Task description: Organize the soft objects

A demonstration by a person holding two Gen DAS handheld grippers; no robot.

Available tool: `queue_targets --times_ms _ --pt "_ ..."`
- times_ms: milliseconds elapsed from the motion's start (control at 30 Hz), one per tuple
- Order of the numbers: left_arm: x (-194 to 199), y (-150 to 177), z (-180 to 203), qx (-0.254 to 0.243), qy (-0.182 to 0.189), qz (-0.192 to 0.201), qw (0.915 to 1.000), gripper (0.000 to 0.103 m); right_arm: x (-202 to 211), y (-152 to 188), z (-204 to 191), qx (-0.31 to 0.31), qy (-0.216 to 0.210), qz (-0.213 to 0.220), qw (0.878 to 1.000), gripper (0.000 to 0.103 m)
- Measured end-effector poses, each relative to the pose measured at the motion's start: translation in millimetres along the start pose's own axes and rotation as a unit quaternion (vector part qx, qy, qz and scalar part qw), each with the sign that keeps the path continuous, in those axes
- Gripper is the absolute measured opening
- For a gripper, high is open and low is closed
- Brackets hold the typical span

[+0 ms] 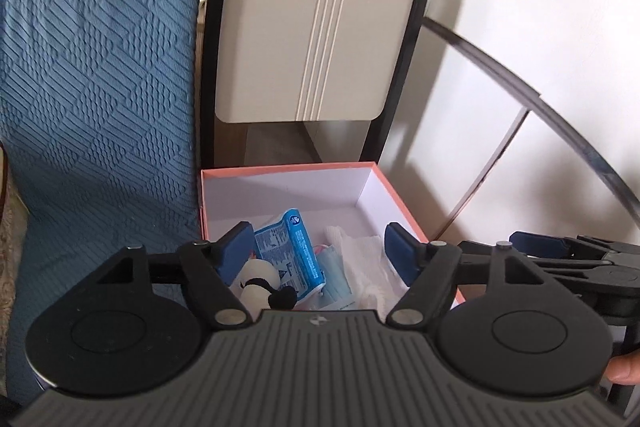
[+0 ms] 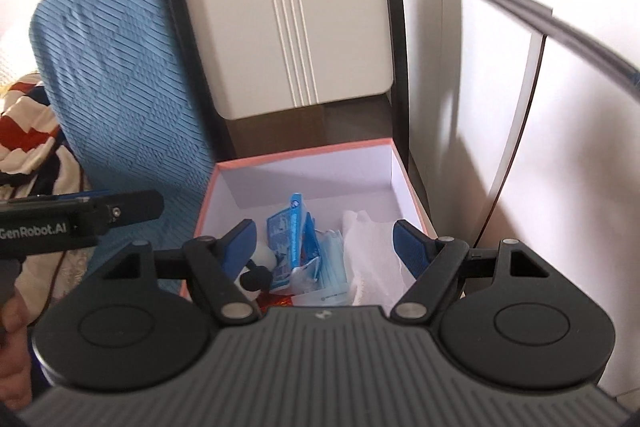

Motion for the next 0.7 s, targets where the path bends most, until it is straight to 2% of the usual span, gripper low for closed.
queue_targets --times_ms 333,433,533,700 --pt "35 29 -16 0.012 -0.011 -0.004 0.9999 0.081 50 25 -11 -0.003 0.005 0.021 1.000 0.077" --pt "47 34 -18 0.009 -0.005 0.000 0.9999 0.089 60 37 -14 -0.002 0.006 0.021 1.000 0.077" --pt "53 42 -20 -0.001 -0.009 -0.006 0.9999 0.090 69 47 -18 0.001 0.010 0.023 1.000 0.077" --pt "71 53 -25 -0.018 -0.004 -0.005 0.9998 0.098 80 62 -26 0.001 0.019 0.030 0.999 0.077"
Point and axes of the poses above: each gripper's, at about its wrist camera, not at the fingertips, and x roughly against the way its jaws point, z to its right, y to its underside, the point moved 7 cm from there along -x, roughly the way its jaws point
